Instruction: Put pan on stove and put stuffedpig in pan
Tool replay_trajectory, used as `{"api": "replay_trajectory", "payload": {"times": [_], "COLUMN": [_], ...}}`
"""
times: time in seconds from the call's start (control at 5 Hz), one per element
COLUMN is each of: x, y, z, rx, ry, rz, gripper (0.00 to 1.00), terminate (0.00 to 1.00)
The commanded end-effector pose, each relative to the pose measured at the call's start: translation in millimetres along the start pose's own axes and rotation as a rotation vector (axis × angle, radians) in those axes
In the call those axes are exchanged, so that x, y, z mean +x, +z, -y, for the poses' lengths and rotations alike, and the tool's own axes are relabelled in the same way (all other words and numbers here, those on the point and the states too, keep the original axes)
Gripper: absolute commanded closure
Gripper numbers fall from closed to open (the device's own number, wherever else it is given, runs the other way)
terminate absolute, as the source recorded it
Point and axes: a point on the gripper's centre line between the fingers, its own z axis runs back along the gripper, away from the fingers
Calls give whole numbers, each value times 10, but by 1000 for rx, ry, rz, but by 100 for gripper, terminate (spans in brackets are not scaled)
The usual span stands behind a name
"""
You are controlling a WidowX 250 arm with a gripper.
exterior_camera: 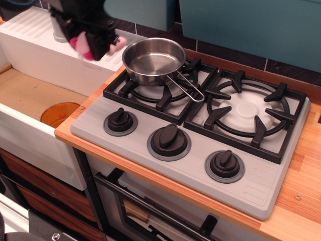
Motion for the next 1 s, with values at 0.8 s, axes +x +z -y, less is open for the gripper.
{"api": "replay_trajectory", "payload": {"times": [0.8], "x": [734], "y": [-251], "z": [255], "rx": [-16], "ry": [4], "rz": [109], "gripper": [100], "terminate": [0]}}
